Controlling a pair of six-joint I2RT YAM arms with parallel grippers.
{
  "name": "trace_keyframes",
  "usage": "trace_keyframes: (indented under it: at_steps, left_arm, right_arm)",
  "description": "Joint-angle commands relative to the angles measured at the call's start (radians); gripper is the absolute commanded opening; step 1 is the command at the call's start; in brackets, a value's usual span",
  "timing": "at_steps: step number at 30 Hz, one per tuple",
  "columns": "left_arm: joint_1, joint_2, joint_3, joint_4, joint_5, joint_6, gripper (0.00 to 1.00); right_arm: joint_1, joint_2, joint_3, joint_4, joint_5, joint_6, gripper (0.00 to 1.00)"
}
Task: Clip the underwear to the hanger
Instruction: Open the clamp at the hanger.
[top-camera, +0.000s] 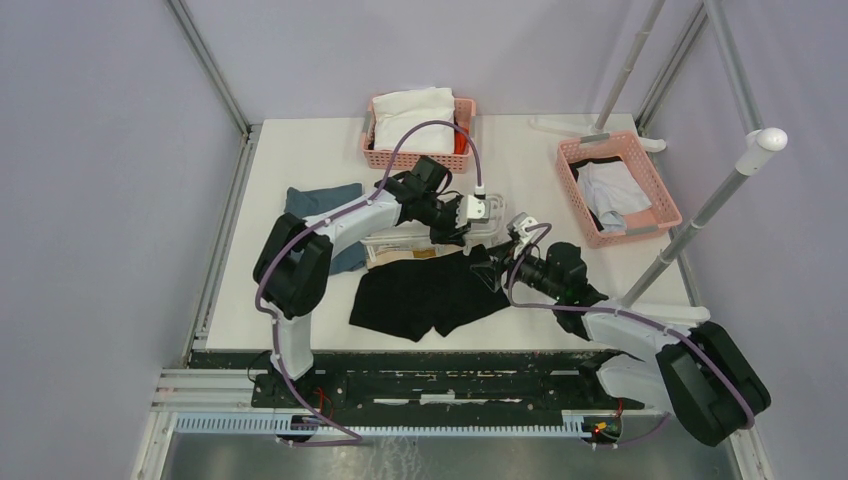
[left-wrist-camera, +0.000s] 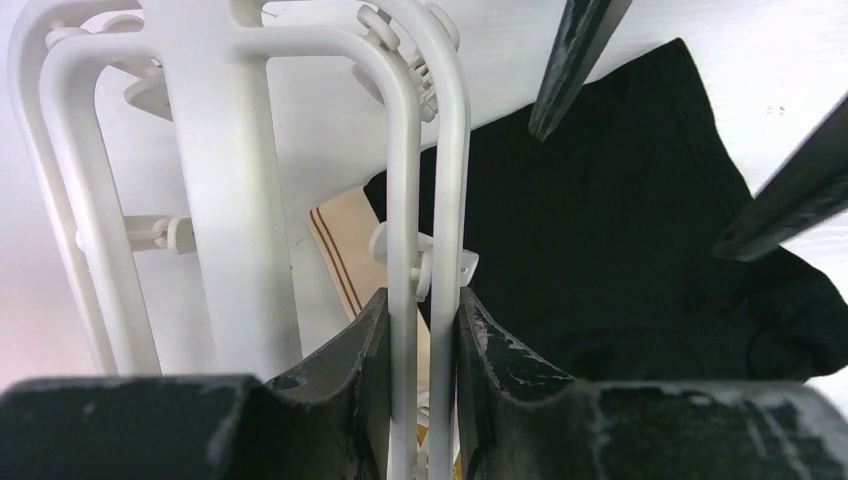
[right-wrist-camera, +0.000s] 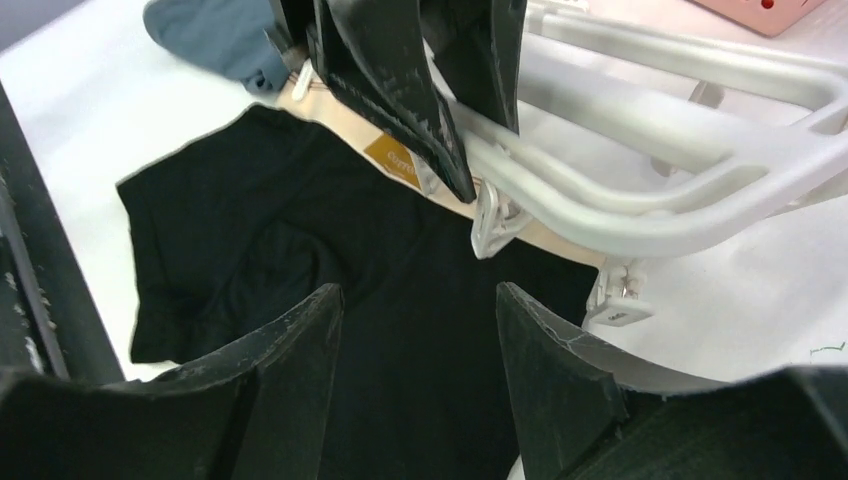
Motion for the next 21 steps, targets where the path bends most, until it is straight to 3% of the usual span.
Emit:
trace_keyframes:
  at_steps: [1, 10, 21]
  left_arm:
    - [0.000, -0.092, 0.057, -0.020, 0.043, 0.067, 0.03]
    - [-0.001, -0.117, 0.054, -0.055, 0.045, 0.106, 0.03]
    - [0.000, -0.143, 0.043, -0.058, 0.058, 0.128, 0.03]
  right_arm:
    - [0.014, 0.064, -0.038, 0.253, -0.025, -0.107, 0.67]
    - [0.016, 0.233, -0.055, 0.520, 0.003, -0.162, 0.73]
    - [0.016, 0.412, -0.072, 0.818, -0.029, -0.102, 0.73]
